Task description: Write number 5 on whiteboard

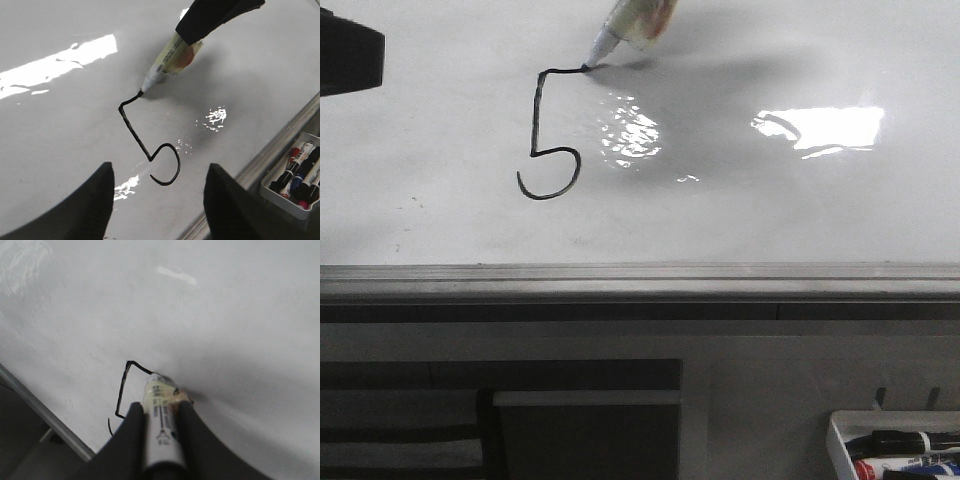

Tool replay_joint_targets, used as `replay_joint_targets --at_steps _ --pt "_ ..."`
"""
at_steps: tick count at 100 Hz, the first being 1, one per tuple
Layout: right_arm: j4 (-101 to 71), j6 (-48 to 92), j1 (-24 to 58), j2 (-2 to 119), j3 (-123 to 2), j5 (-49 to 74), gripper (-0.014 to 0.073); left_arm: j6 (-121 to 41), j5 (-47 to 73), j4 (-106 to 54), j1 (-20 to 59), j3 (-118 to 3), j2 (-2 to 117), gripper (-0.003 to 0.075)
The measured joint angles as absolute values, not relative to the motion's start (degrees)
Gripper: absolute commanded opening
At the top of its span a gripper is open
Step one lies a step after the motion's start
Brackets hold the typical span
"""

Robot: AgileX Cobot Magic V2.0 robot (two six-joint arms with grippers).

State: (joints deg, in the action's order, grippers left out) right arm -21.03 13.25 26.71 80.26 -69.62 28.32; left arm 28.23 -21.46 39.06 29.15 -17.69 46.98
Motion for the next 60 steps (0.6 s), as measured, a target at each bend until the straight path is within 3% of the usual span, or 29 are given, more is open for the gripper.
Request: replay_joint_targets --at_steps 26,60 --pt "-18.2 15.2 35.0 78.0 -69.6 32.6 -0.0041 28.1 -24.6 44.5 29.2 -17.7 48.2 0.0367" --pt "-14.2 15.9 45.6 79.9 -69.6 36.8 -0.0041 26.7 -29.9 49.7 29.2 -20.2 59.4 0.0366"
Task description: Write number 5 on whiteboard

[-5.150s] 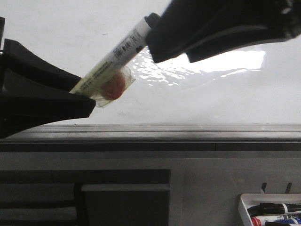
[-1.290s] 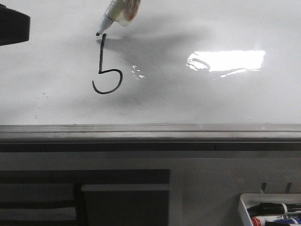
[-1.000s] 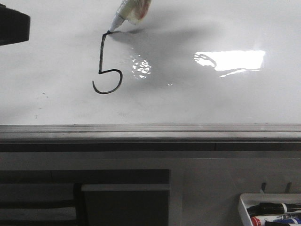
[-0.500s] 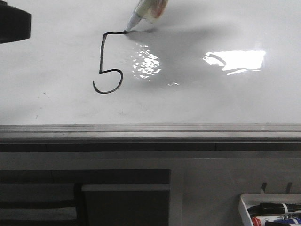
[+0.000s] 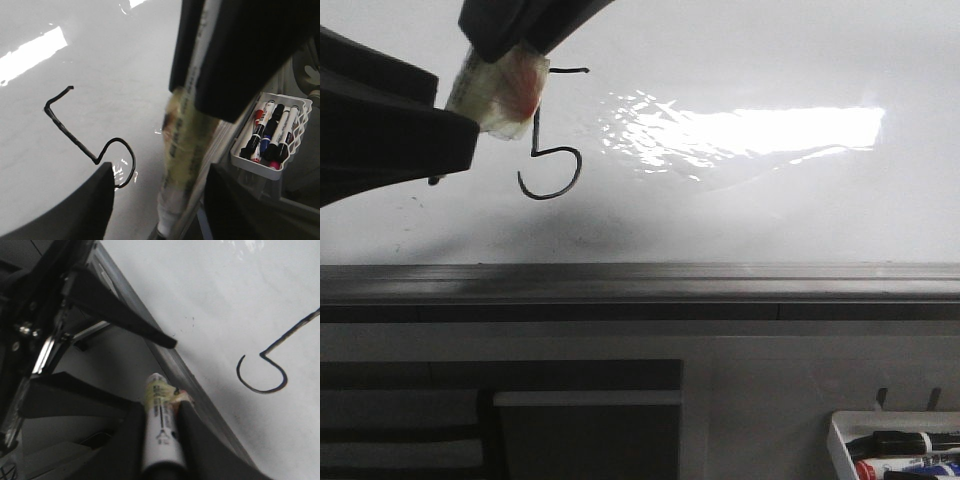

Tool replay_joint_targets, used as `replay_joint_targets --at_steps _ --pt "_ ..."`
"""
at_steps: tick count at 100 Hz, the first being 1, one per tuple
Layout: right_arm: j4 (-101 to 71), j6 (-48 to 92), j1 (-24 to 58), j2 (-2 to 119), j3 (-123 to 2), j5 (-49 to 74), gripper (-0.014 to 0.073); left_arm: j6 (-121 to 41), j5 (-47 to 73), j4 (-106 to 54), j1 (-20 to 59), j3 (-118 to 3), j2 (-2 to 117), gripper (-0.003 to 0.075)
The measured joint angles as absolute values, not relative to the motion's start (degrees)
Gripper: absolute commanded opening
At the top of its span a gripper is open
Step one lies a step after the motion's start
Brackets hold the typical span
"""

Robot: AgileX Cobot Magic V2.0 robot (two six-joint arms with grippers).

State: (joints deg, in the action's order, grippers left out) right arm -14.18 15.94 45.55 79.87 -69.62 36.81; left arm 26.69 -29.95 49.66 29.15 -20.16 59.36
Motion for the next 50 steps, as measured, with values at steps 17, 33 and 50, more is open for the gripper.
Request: replay_joint_targets --at_steps 17,33,50 --pt "-13.9 15.9 46.0 79.9 -69.6 36.9 -0.0041 26.5 -31.2 52.1 29.2 -21.5 62.0 0.0341" --pt "-13.8 15.9 46.0 79.9 -69.6 36.9 -0.0041 26.4 -31.3 55.3 29.2 -21.6 62.3 0.0144" --pt "-13.8 15.9 46.0 79.9 -69.6 37.1 -0.0041 26.0 -31.5 56.5 29.2 -21.6 62.3 -0.002"
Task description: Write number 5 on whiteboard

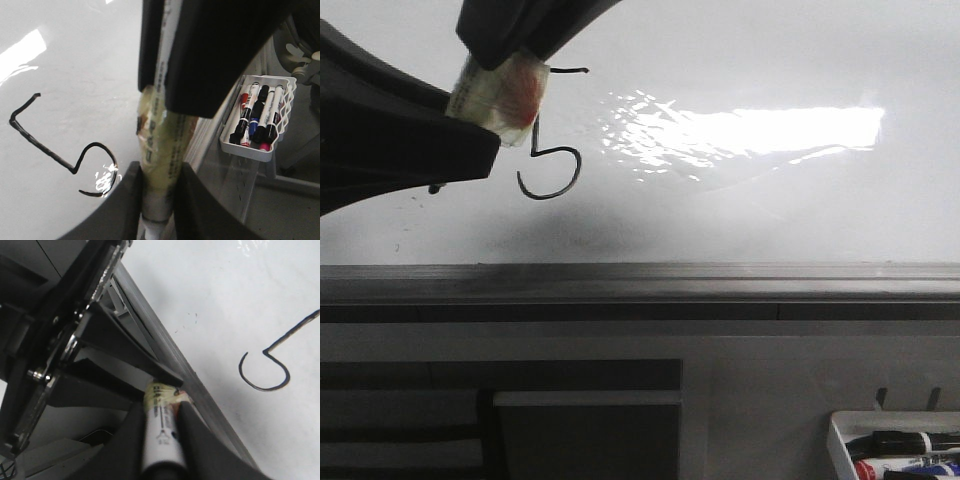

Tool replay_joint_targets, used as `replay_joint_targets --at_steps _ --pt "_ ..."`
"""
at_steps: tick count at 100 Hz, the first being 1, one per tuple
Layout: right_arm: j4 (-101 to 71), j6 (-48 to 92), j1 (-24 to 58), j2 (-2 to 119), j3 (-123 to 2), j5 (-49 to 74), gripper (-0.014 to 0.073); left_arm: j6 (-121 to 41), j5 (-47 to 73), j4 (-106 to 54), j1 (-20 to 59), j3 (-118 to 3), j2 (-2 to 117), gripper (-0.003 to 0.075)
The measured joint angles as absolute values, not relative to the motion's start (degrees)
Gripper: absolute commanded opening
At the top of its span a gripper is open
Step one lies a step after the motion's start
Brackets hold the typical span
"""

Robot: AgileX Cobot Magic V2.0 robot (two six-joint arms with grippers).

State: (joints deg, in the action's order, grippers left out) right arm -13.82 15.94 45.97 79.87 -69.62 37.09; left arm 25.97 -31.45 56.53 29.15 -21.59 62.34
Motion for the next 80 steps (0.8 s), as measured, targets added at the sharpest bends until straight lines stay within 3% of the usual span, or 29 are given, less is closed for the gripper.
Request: replay_joint_targets --at_steps 18,25,30,42,49,60,80 --pt "-13.8 15.9 46.0 79.9 -69.6 37.8 -0.004 25.7 -31.5 57.5 29.2 -21.6 62.3 -0.002" --pt "-13.8 15.9 46.0 79.9 -69.6 37.8 0.0001 25.7 -31.5 57.5 29.2 -21.6 62.3 -0.002" --pt "-13.8 15.9 46.0 79.9 -69.6 37.8 0.0094 25.7 -31.6 57.5 29.2 -21.6 62.3 -0.002" --pt "-13.7 15.9 46.0 79.9 -69.6 36.6 0.044 26.3 -31.6 57.3 29.2 -21.6 62.3 -0.002" --pt "-13.7 15.9 45.6 79.9 -69.6 34.9 0.0531 27.6 -31.3 54.7 29.2 -21.6 62.3 -0.002" --pt "-13.7 16.0 43.5 78.8 -69.5 34.0 0.0512 28.9 -26.5 41.2 29.2 -21.7 61.6 -0.002" --pt "-13.5 16.0 39.1 74.6 -69.5 34.3 0.0458 29.7 -7.0 15.3 29.2 -26.0 60.7 -0.002"
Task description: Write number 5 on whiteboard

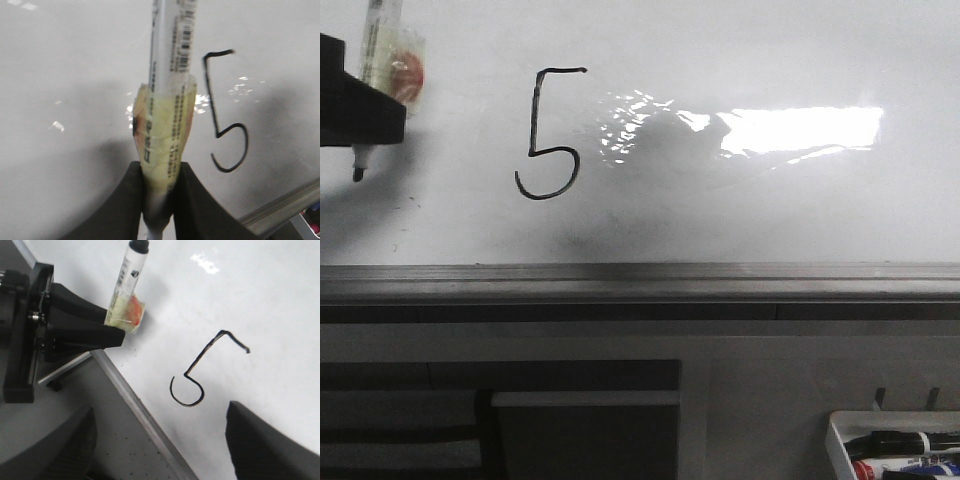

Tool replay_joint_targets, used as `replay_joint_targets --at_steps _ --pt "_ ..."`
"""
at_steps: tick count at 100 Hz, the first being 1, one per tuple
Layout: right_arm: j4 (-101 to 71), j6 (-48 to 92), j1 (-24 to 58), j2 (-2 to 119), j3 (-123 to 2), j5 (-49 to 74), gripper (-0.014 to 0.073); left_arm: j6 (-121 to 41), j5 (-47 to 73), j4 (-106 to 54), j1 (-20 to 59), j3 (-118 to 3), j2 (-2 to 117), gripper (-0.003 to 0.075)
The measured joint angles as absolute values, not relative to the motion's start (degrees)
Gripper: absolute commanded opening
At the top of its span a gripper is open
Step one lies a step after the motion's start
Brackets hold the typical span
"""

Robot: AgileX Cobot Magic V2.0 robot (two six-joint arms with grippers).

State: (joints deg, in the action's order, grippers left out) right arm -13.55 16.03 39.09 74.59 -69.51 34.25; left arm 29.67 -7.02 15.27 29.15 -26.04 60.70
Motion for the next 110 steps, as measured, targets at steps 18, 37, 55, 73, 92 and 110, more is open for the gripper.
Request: replay_joint_targets --at_steps 18,37,55,73,92,110 --pt "-13.5 16.0 38.6 72.8 -69.5 34.7 0.0457 29.7 2.5 5.0 29.2 -31.9 64.4 -0.002" --pt "-13.5 16.0 38.6 72.7 -69.5 35.4 0.0457 29.7 3.9 2.0 29.2 -34.4 67.7 -0.002" --pt "-13.5 16.0 38.6 72.7 -69.5 35.4 0.0457 29.7 4.0 1.6 29.2 -34.8 68.4 -0.002" --pt "-13.5 16.0 38.6 72.7 -69.5 35.4 0.0457 29.7 4.0 1.6 29.3 -34.9 68.5 0.0057" --pt "-13.5 16.0 38.6 72.7 -69.5 35.5 0.0457 29.7 4.1 1.6 29.3 -34.9 68.7 0.0314" --pt "-13.5 16.0 38.6 72.7 -69.5 35.5 0.0449 29.7 5.7 1.3 29.3 -34.9 66.9 0.0346"
